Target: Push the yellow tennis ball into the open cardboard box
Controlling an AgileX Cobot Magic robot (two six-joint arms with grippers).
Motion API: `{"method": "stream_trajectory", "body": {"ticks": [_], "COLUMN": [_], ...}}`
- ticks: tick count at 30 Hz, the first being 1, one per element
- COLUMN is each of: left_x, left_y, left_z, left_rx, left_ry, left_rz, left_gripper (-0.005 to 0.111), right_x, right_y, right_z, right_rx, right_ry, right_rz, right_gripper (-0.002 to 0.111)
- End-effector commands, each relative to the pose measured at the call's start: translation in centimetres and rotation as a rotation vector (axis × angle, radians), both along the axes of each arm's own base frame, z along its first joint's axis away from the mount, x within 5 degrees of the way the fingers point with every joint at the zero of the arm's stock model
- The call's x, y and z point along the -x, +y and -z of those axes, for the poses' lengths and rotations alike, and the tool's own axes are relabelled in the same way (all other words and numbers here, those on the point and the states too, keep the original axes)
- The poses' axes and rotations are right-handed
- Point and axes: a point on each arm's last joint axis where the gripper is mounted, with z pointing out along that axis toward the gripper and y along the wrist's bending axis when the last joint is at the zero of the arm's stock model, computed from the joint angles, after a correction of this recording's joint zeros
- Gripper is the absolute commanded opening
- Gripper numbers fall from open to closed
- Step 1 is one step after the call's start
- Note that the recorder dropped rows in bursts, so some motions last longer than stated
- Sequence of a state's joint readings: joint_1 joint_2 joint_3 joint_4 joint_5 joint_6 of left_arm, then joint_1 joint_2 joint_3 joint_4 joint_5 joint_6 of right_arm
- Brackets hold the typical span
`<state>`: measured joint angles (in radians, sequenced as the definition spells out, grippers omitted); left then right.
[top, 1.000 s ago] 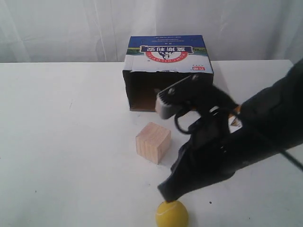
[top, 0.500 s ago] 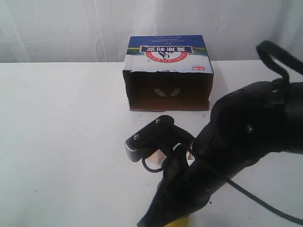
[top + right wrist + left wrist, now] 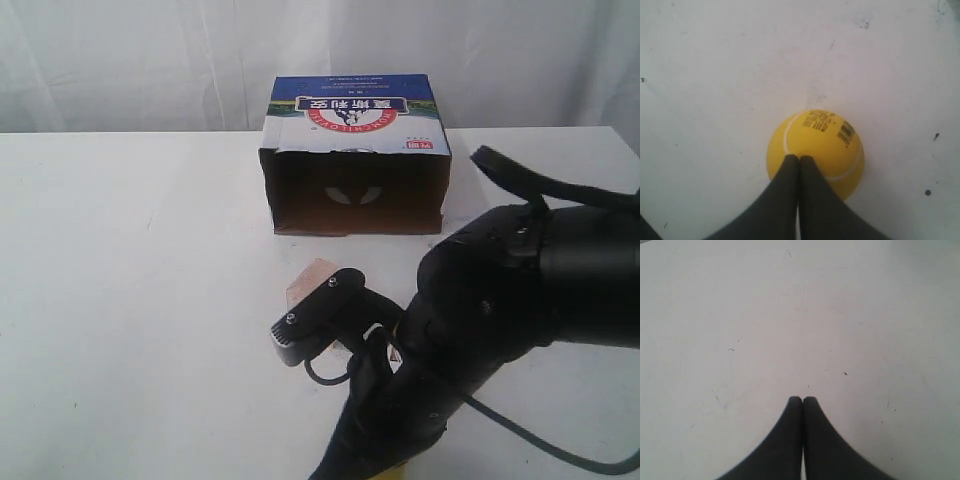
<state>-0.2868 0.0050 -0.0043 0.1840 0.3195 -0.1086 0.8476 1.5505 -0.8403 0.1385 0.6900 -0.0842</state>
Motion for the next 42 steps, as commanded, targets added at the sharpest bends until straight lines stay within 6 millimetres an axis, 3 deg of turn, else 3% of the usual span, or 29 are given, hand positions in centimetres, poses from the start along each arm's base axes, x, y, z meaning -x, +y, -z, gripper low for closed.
{"method": "stream_trajectory", "body": {"ticks": [1, 10, 17, 23, 31, 42], "left_x": [0.1, 0.1, 0.1, 0.1, 0.1, 0.1], "left_y": [0.0, 0.0, 0.0, 0.0, 0.0, 0.0], "left_z": [0.2, 0.2, 0.2, 0.2, 0.2, 0.2], "left_rx": [-0.01, -0.01, -0.01, -0.01, -0.01, -0.01], "left_ry": [0.007, 0.007, 0.007, 0.007, 0.007, 0.007], "left_rz": [0.005, 0.005, 0.005, 0.005, 0.005, 0.005], "left_gripper": [0.0, 0.0, 0.0, 0.0, 0.0, 0.0], "right_x": [0.0, -2.2, -4.3, -3.5, -1.4, -0.7], "right_y": [-1.3, -3.4, -4.4, -4.4, -3.0, -2.8], "right_z": [1.2, 0.9, -2.4, -4.6, -4.1, -0.4], "right_rx": [0.109, 0.226, 0.223, 0.162, 0.107, 0.156], "right_ry": [-0.029, -0.147, -0.271, -0.266, -0.147, -0.058], "right_rz": [0.011, 0.029, 0.091, 0.118, 0.072, 0.058], "right_gripper": [0.0, 0.0, 0.0, 0.0, 0.0, 0.0]}}
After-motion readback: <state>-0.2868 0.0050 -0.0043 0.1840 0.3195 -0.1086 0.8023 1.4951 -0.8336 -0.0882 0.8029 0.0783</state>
